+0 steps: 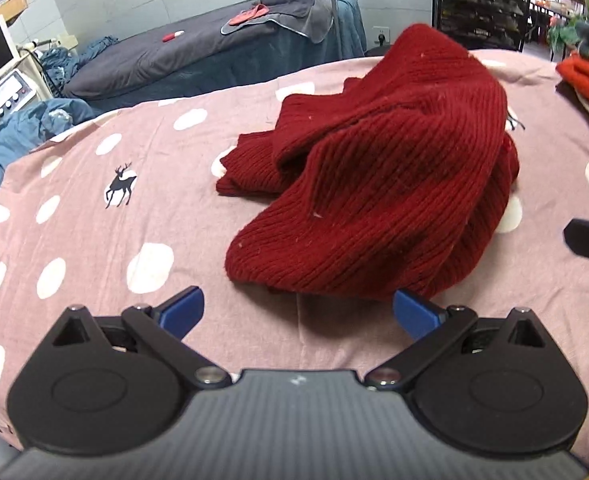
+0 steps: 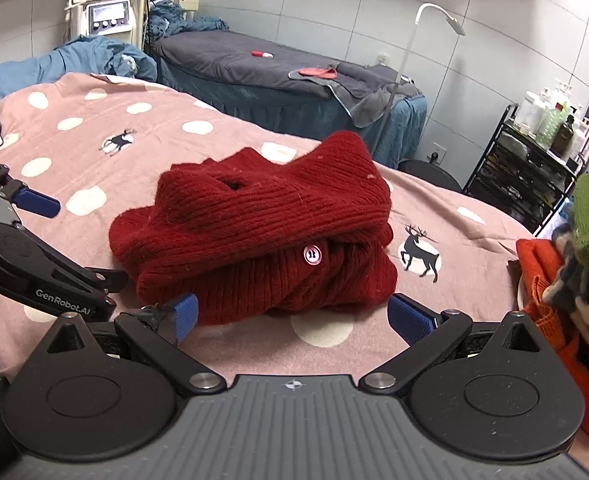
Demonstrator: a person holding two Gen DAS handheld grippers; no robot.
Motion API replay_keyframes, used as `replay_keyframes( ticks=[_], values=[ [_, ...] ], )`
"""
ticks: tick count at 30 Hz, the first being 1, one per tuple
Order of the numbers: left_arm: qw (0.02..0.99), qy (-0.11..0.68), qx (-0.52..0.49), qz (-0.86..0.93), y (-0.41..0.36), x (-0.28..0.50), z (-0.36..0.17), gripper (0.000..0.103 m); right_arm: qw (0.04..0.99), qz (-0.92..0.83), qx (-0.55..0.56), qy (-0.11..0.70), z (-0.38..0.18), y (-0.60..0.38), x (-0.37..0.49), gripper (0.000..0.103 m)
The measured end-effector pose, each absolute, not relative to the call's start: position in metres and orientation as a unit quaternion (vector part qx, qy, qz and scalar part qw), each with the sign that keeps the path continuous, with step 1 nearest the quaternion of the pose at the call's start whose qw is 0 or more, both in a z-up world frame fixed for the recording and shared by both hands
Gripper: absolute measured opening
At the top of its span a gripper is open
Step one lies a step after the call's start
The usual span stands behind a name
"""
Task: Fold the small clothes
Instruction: 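Move both grippers toward the crumpled red sweater on the bedspread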
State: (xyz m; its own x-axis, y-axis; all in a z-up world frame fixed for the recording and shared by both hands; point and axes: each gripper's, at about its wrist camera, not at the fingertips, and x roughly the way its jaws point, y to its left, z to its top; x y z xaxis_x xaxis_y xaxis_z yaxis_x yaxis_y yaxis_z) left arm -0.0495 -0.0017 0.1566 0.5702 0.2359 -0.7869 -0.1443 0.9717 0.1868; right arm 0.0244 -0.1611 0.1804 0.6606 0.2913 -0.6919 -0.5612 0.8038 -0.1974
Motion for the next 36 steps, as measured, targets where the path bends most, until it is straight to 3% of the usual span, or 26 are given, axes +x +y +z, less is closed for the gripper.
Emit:
replay_keyframes(
  ticks=[36],
  values=[
    [0.874,0.481,0.035,0.064,-0.003,-0.036,0.134,0.103,0.887,0.231,-0.189,0.351,0.170,-0.172,0.033,0.103]
  ],
)
